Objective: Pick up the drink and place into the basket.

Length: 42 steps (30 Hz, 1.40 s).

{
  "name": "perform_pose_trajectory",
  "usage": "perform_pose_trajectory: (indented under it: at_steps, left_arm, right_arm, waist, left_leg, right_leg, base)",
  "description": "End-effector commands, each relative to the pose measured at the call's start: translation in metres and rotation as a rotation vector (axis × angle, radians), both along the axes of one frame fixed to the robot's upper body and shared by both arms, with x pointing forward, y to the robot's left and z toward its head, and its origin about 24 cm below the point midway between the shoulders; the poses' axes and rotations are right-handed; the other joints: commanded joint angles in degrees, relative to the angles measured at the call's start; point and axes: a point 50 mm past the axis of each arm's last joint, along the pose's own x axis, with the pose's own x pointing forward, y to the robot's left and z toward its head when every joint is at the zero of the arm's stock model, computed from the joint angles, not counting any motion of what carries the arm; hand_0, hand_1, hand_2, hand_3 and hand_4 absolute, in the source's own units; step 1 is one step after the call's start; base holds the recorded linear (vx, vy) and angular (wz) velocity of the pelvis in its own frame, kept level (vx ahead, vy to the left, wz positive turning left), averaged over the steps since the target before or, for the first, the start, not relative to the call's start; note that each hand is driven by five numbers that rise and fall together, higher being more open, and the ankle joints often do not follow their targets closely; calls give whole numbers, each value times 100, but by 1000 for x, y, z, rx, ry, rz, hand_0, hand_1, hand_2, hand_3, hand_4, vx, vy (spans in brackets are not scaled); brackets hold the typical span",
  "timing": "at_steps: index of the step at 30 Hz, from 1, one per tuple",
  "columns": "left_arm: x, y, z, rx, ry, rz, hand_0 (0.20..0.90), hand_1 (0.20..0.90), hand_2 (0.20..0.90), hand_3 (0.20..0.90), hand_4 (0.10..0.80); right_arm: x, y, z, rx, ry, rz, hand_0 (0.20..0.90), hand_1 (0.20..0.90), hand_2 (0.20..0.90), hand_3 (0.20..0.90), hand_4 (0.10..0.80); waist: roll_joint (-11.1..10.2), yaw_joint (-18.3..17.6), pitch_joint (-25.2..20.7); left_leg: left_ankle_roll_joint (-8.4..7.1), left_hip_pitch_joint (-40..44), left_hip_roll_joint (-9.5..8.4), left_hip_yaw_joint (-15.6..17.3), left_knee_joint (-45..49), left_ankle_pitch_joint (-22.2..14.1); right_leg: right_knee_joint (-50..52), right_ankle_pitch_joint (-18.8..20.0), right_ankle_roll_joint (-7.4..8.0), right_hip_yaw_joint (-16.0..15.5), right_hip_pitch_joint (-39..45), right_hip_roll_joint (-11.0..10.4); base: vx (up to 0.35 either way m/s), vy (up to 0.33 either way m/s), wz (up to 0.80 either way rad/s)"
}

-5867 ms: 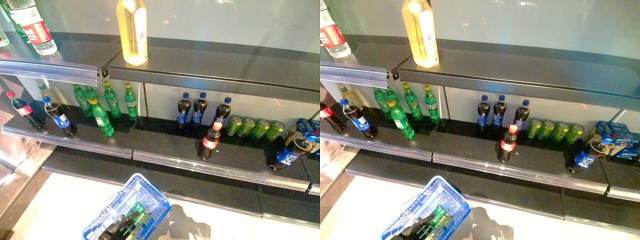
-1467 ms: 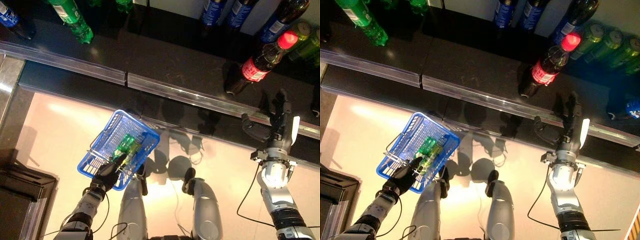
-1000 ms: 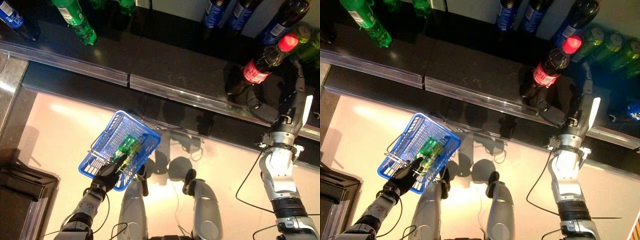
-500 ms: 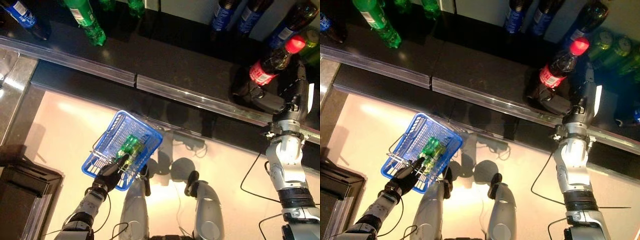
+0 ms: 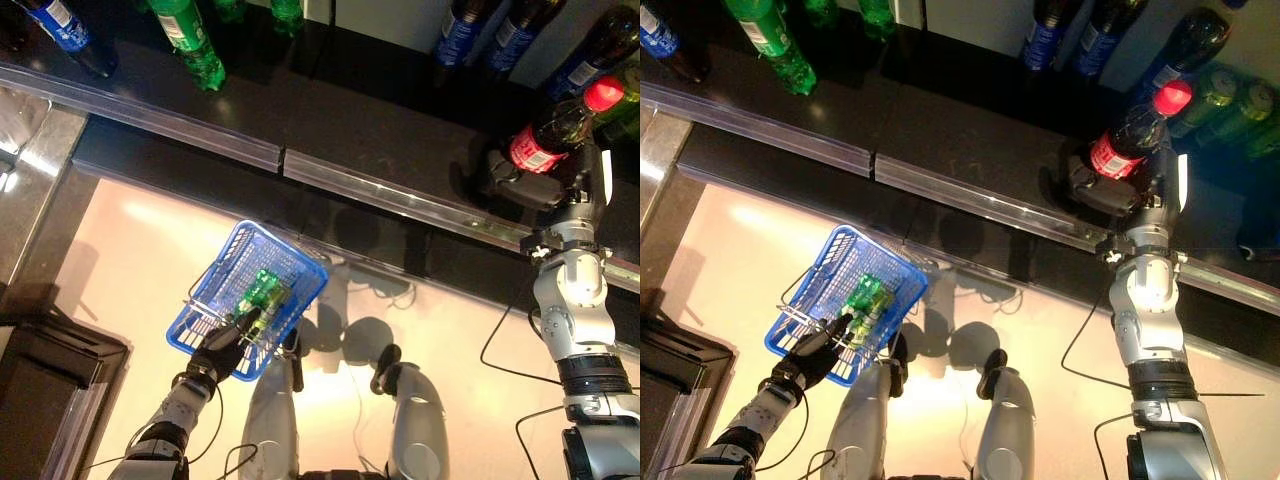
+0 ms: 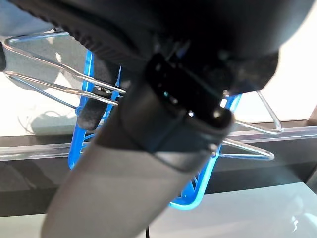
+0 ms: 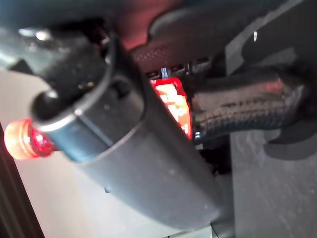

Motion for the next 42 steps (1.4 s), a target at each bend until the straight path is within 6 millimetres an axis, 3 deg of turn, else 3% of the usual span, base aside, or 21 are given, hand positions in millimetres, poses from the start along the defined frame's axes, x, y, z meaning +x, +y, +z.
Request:
perform_pose_trajectory:
  at_steps: [1, 3, 4, 5, 6, 26, 33, 36, 42]
  left_arm:
    - [-39, -3, -20, 17, 50, -179, 300, 300, 300, 200, 100]
    - [-39, -3, -20, 20, 52, -187, 300, 300, 300, 200, 100]
    - [-39, -3, -20, 21, 52, -188, 300, 300, 300, 200, 100]
    - [-40, -3, -21, 20, 54, -191, 300, 300, 300, 200, 100]
    - [-40, -4, -21, 21, 55, -194, 300, 300, 300, 200, 100]
    - [-38, -6, -20, 21, 53, -201, 300, 300, 300, 200, 100]
    - [-44, -4, -23, 22, 59, -198, 300, 300, 300, 200, 100]
    - [-47, -4, -24, 22, 58, -194, 300, 300, 300, 200, 100]
    - [-63, -4, -31, 29, 81, -189, 300, 300, 300, 200, 100]
  right_arm:
    - [-2, -16, 58, -55, -196, -20, 900, 900, 900, 900, 800]
    - [1, -15, 61, -58, -192, -10, 900, 900, 900, 900, 800]
    - [1, -15, 62, -60, -194, -11, 733, 733, 733, 705, 605]
    - [2, -16, 64, -67, -197, -18, 465, 465, 465, 392, 292]
    - [2, -16, 67, -65, -200, -17, 300, 300, 300, 200, 100]
    - [1, -10, 72, -82, -221, -8, 300, 300, 300, 200, 100]
    - [-1, 3, 69, -138, -233, 55, 300, 300, 300, 200, 100]
    - [-3, 10, 67, -165, -233, 85, 300, 300, 300, 200, 100]
    - [-17, 27, 52, -222, -229, 134, 300, 300, 300, 200, 100]
  waist:
    - [89, 184, -553]
    - [96, 210, -553]
    - [97, 213, -552]
    - [99, 225, -555]
    - [102, 230, -556]
    - [129, 221, -544]
    - [105, 214, -596]
    - [89, 209, -633]
    - [-3, 216, -965]
  left_leg:
    - [295, 758, -114, 24, -681, -110]
    - [294, 759, -122, 13, -681, -106]
    - [294, 764, -123, 11, -686, -104]
    - [295, 772, -123, 12, -685, -100]
    - [296, 775, -123, 14, -683, -102]
    - [296, 797, -168, 18, -704, -108]
    - [275, 965, -180, 38, -914, -60]
    - [242, 1098, -182, 50, -1126, 24]
    - [19, 1713, -85, 275, -2080, 470]
  right_leg:
    - [178, 1284, 637, 113, -529, -179]
    - [180, 1290, 638, 100, -526, -191]
    - [177, 1289, 638, 95, -520, -192]
    - [179, 1279, 631, 90, -511, -192]
    - [189, 1278, 629, 86, -514, -196]
    - [122, 1226, 604, 63, -475, -209]
    - [-96, 1286, 628, 63, -344, -197]
    - [-302, 1375, 653, 77, -217, -186]
    - [-1387, 1520, 710, -119, 655, -132]
  base:
    - [5, -1, 4]
    - [5, -3, 6]
    - [6, -1, 6]
    - [6, 4, 6]
    - [6, 9, 5]
    - [0, 3, 1]
    - [4, 1, 0]
    - [34, 7, 1]
    - [93, -6, 4]
